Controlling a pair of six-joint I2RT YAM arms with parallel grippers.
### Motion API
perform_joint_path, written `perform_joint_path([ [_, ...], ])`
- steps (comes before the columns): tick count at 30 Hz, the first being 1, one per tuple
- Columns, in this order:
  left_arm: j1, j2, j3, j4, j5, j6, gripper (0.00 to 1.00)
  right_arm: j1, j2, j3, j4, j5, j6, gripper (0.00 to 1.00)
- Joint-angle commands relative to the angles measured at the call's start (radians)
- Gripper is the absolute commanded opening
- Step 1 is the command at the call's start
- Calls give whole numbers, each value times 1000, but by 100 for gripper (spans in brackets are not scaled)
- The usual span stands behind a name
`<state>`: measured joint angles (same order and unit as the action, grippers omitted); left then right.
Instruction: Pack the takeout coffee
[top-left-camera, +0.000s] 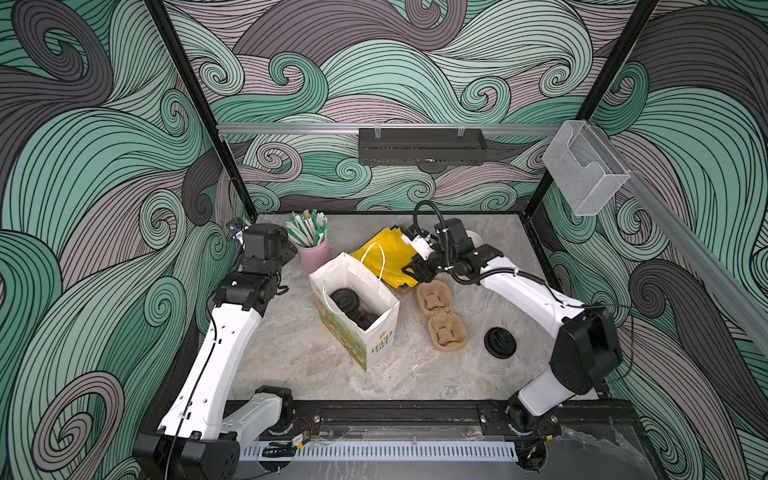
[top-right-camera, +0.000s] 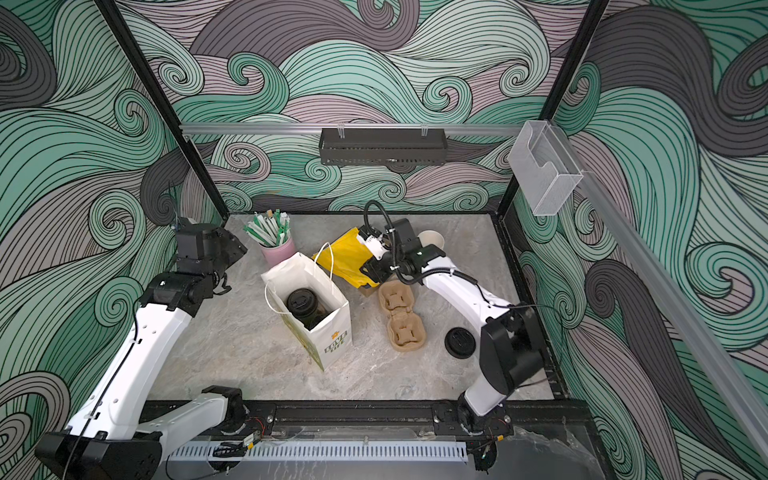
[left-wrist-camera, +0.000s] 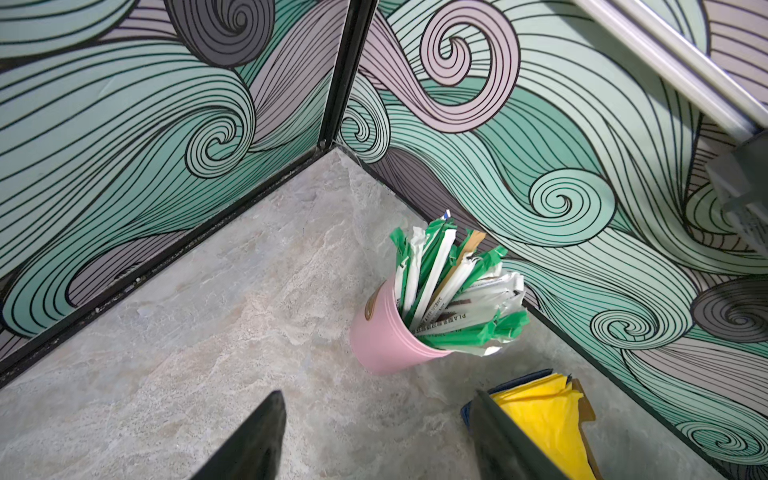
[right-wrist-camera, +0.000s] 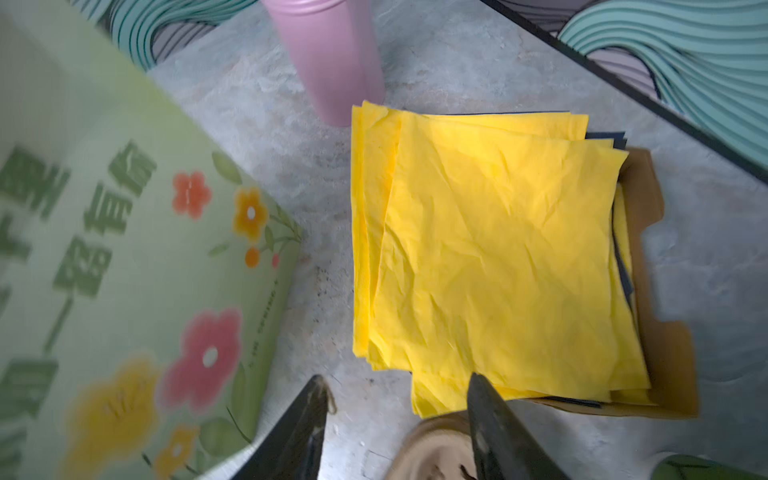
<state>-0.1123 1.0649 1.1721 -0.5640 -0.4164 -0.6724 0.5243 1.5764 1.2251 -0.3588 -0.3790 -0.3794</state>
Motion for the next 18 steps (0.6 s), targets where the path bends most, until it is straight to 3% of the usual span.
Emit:
perform_joint_path([
  [1, 7, -6, -19, 81, -37, 33, 72, 21, -7, -76, 84, -89, -356, 49],
  [6, 7, -14, -50, 130, -67, 25, 72, 30, -19, -155, 90, -63, -612, 38],
  [9, 6, -15, -58, 147, -74, 26, 72, 28, -1, -187, 144, -1, -674, 35],
  [18, 5, -17, -67, 185, -102, 7, 72, 20, -14, -265, 311, 24, -618, 22],
])
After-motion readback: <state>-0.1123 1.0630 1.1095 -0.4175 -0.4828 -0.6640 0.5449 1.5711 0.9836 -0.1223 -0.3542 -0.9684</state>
